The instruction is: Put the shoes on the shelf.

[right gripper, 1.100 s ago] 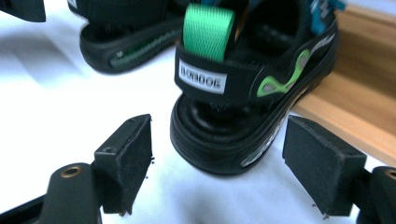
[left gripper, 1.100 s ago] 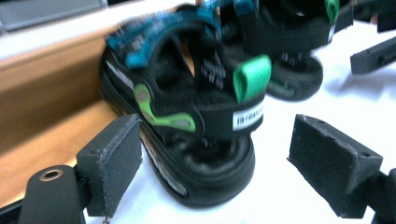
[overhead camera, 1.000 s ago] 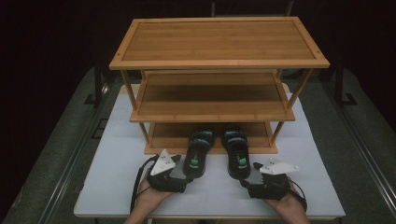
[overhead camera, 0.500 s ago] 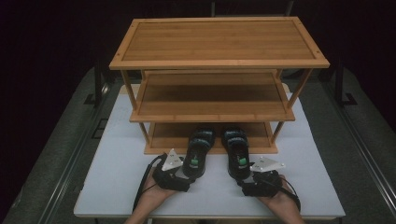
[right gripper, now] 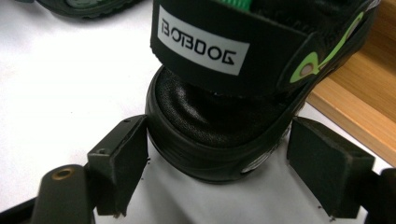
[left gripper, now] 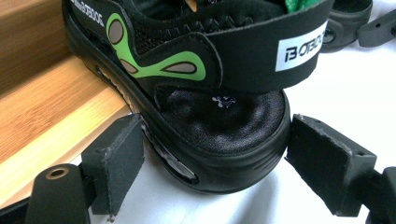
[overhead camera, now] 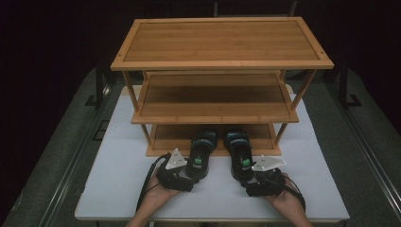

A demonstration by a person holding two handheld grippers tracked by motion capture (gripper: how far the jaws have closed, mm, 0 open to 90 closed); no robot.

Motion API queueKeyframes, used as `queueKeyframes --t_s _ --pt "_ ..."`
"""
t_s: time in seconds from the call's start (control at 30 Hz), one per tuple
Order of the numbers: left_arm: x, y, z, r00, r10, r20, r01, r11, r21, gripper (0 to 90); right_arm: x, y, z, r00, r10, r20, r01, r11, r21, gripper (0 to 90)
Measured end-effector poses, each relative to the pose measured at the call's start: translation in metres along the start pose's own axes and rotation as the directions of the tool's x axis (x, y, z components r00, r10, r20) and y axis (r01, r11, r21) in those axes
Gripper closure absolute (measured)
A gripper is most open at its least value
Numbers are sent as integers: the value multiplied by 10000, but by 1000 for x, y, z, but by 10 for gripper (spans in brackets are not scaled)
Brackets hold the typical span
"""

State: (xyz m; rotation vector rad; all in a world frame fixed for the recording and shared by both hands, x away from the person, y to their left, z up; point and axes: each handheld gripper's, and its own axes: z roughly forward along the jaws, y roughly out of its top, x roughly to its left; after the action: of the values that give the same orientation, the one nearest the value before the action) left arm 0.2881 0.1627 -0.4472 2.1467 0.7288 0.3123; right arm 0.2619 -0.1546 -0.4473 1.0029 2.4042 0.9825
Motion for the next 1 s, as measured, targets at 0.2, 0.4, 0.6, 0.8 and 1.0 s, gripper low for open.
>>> queueKeyframes --t_s 0.2,0.4,0.6,0.8,1.0 --pt "3 5 2 9998 -167 142 170 9996 -234 188 -6 6 -2 9996 -77 -266 72 9998 -180 207" --pt "4 13 6 9995 -273 132 277 9992 -298 190 -9 17 -3 9993 -106 -361 89 9989 -451 223" --pt "5 19 10 9986 -507 147 515 9967 -631 191 -8 25 -1 9995 54 -306 -75 9976 -692 223" --pt "5 22 18 9973 -740 -28 737 9957 -568 194 -5 32 5 10000 59 -70 -64 9977 -681 222" --pt "5 28 23 9971 -739 -190 729 9962 -477 193 -5 35 11 9998 163 117 -154 9972 -731 221"
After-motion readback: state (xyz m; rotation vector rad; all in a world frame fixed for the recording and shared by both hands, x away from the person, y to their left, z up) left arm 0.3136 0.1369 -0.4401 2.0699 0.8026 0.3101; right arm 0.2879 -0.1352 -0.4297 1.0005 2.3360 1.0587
